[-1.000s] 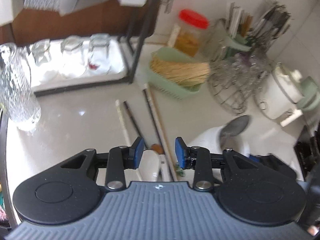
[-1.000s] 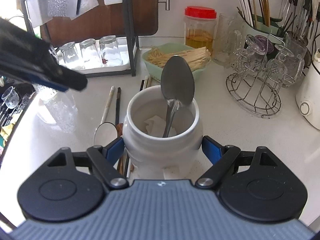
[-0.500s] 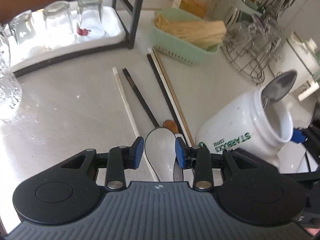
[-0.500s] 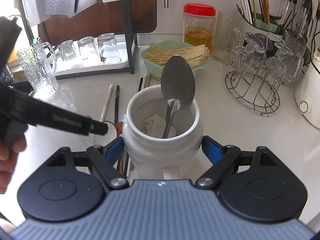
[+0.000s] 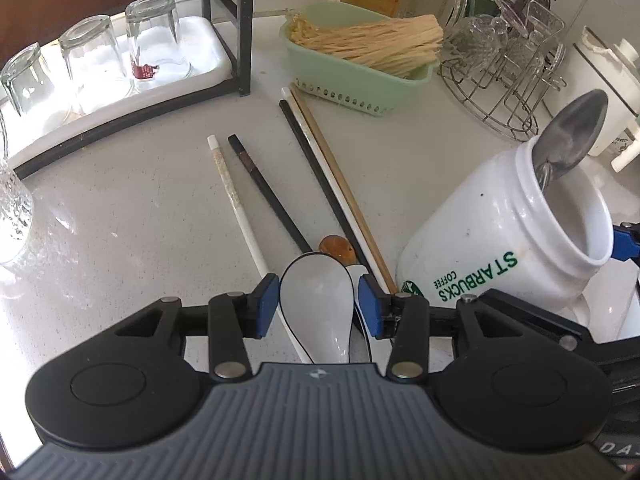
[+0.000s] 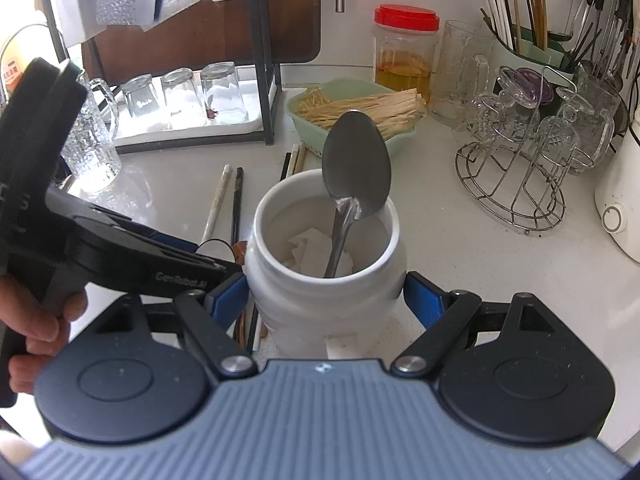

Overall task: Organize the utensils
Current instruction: 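Close the left gripper on the white ceramic spoon's handle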

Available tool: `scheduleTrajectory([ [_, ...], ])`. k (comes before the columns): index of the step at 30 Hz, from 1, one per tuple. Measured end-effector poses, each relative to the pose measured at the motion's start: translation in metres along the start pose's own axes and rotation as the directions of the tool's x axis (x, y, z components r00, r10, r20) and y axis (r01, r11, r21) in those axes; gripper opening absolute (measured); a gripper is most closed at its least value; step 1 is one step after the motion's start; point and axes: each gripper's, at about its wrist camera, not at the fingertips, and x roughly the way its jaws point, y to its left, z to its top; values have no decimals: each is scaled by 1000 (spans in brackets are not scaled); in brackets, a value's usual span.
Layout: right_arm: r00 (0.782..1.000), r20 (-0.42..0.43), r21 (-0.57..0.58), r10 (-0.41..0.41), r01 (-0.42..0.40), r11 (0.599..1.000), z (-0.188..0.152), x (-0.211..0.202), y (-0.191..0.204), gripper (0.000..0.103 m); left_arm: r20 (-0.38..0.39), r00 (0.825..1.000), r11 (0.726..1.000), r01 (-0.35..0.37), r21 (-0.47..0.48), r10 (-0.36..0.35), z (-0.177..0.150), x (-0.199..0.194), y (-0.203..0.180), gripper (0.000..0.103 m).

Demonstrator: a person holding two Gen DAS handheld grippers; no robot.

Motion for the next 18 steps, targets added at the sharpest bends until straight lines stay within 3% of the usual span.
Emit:
scheduleTrajectory([
  [18, 999, 14, -31, 35, -34, 999, -1, -1, -4, 87, 11, 999, 999, -42, -27, 42, 1, 0, -3, 47],
])
